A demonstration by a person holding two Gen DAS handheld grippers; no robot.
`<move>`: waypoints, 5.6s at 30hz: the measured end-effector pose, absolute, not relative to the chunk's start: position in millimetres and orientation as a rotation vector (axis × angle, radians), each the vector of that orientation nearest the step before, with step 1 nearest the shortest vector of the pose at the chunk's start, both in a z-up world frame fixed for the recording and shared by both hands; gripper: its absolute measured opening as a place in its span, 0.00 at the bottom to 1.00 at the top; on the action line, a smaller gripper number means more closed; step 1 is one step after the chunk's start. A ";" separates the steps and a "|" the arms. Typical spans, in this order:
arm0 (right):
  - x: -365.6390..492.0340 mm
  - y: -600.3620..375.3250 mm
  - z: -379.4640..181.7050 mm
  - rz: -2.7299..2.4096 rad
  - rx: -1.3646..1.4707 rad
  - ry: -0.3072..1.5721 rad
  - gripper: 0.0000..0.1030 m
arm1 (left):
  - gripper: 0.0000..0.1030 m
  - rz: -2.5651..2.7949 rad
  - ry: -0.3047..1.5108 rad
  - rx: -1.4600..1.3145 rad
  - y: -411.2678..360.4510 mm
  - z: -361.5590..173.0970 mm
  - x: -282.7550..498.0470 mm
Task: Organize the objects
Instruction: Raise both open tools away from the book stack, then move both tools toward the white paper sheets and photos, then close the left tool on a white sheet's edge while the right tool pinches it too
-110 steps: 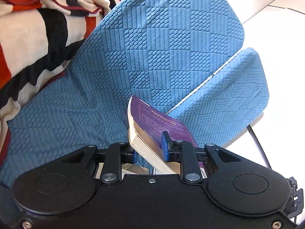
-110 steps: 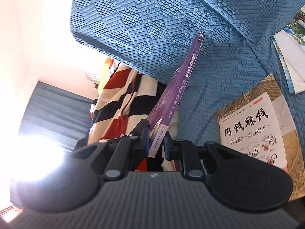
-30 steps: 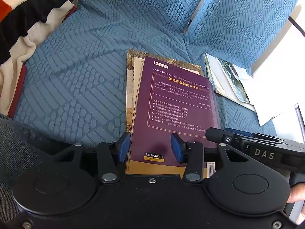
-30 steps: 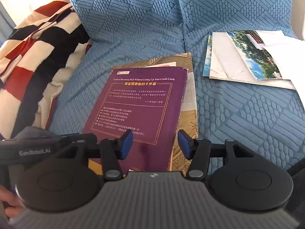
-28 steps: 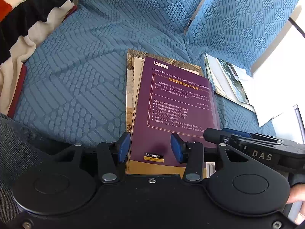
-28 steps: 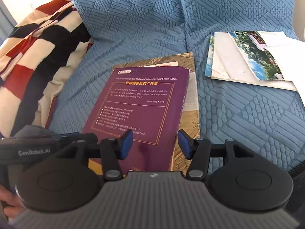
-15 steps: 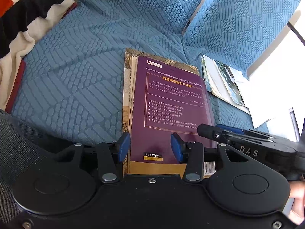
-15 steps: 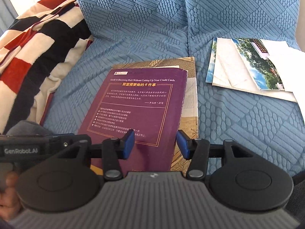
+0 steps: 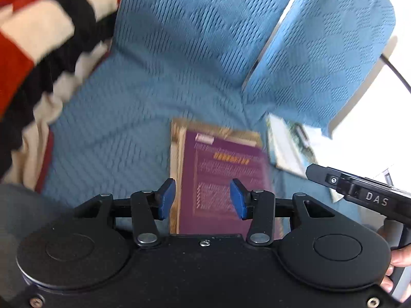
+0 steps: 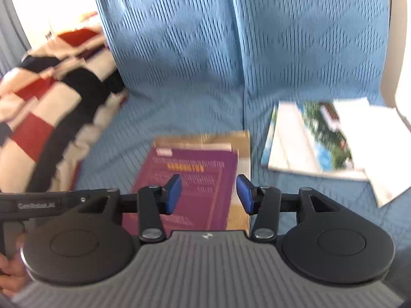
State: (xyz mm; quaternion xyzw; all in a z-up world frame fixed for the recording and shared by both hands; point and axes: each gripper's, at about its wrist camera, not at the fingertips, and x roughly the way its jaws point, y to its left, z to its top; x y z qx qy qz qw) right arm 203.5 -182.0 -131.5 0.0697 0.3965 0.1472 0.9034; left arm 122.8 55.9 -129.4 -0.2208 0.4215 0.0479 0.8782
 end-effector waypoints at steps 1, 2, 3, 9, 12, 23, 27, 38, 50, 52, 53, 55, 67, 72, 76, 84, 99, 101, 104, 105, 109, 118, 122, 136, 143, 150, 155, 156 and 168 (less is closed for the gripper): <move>201.3 -183.3 -122.8 0.307 0.147 0.799 0.49 | 0.43 0.093 0.865 -0.449 54.7 -120.5 121.9; 198.9 -184.7 -114.7 0.309 0.149 0.782 0.48 | 0.44 0.086 0.851 -0.438 53.3 -111.4 120.9; 197.3 -186.7 -106.4 0.316 0.152 0.766 0.48 | 0.44 0.078 0.837 -0.430 51.7 -102.8 119.5; 179.0 -189.6 -62.0 0.341 0.152 0.690 0.48 | 0.45 0.043 0.776 -0.387 36.0 -61.2 115.6; 169.1 -189.2 -49.9 0.338 0.157 0.678 0.48 | 0.46 0.038 0.750 -0.376 29.0 -48.3 110.3; 129.3 -182.0 -49.2 0.296 0.148 0.739 0.49 | 0.50 0.065 0.750 -0.363 18.2 -39.5 85.6; 116.3 -181.2 -53.8 0.273 0.146 0.758 0.49 | 0.50 0.062 0.761 -0.362 14.1 -41.3 80.6; 114.5 -196.1 -52.4 0.215 0.155 0.753 0.51 | 0.53 0.044 0.751 -0.371 3.3 -37.8 84.7; 112.9 -234.2 -49.4 0.170 0.162 0.736 0.51 | 0.55 -0.026 0.742 -0.362 -38.2 -33.2 107.6; 111.5 -240.1 -49.9 0.156 0.162 0.731 0.51 | 0.55 -0.039 0.747 -0.356 -45.5 -33.5 111.6; 110.7 -242.9 -50.2 0.148 0.165 0.729 0.51 | 0.55 -0.043 0.749 -0.352 -48.8 -33.9 113.9; 110.6 -248.1 -51.2 0.140 0.177 0.729 0.51 | 0.55 -0.050 0.755 -0.346 -54.3 -35.0 118.7; 108.9 -280.5 -64.1 0.082 0.200 0.739 0.51 | 0.55 -0.098 0.781 -0.317 -89.3 -43.0 143.3; 106.5 -299.1 -71.4 0.044 0.210 0.743 0.51 | 0.55 -0.119 0.802 -0.317 -106.7 -49.4 154.0; 104.8 -316.1 -78.5 0.011 0.227 0.748 0.51 | 0.55 -0.137 0.817 -0.311 -122.0 -55.0 163.5; 104.2 -344.1 -93.5 -0.022 0.266 0.753 0.51 | 0.55 -0.170 0.854 -0.303 -146.7 -66.3 184.6; 120.1 -398.2 -120.0 -0.072 0.330 0.767 0.55 | 0.55 -0.211 0.924 -0.325 -177.9 -97.5 232.5; 124.0 -407.3 -127.2 -0.078 0.347 0.770 0.55 | 0.55 -0.219 0.938 -0.347 -179.4 -105.5 241.4; 131.6 -420.3 -138.8 -0.089 0.373 0.777 0.55 | 0.54 -0.233 0.961 -0.383 -181.6 -118.1 256.0; 135.0 -424.6 -143.4 -0.093 0.378 0.780 0.55 | 0.54 -0.237 0.972 -0.395 -182.9 -123.0 261.3; 150.3 -441.8 -164.1 -0.096 0.426 0.804 0.55 | 0.53 -0.263 1.011 -0.455 -187.5 -143.1 282.0; 179.8 -466.7 -205.0 -0.075 0.541 0.848 0.55 | 0.43 -0.306 1.091 -0.592 -202.4 -193.6 315.8; 189.3 -471.8 -223.2 -0.046 0.600 0.863 0.54 | 0.43 -0.312 1.133 -0.626 -206.5 -217.4 328.4; 227.7 -481.9 -250.6 0.019 0.603 0.915 0.29 | 0.41 -0.341 1.207 -0.651 -225.0 -254.8 355.5; 246.0 -484.5 -262.7 0.048 0.626 0.973 0.23 | 0.42 -0.363 1.223 -0.745 -221.5 -264.1 361.0; 243.5 -485.8 -266.2 0.049 0.645 0.983 0.22 | 0.43 -0.379 1.235 -0.847 -215.3 -273.9 366.8; 242.2 -486.4 -268.3 0.053 0.665 0.981 0.21 | 0.19 -0.339 1.285 -0.969 -202.6 -289.7 370.8; 242.0 -486.0 -268.1 0.052 0.666 0.981 0.21 | 0.13 -0.326 1.296 -0.970 -201.2 -292.1 370.9; 232.9 -490.0 -259.0 0.036 0.719 0.928 0.26 | 0.01 -0.302 1.239 -0.920 -208.8 -270.3 361.5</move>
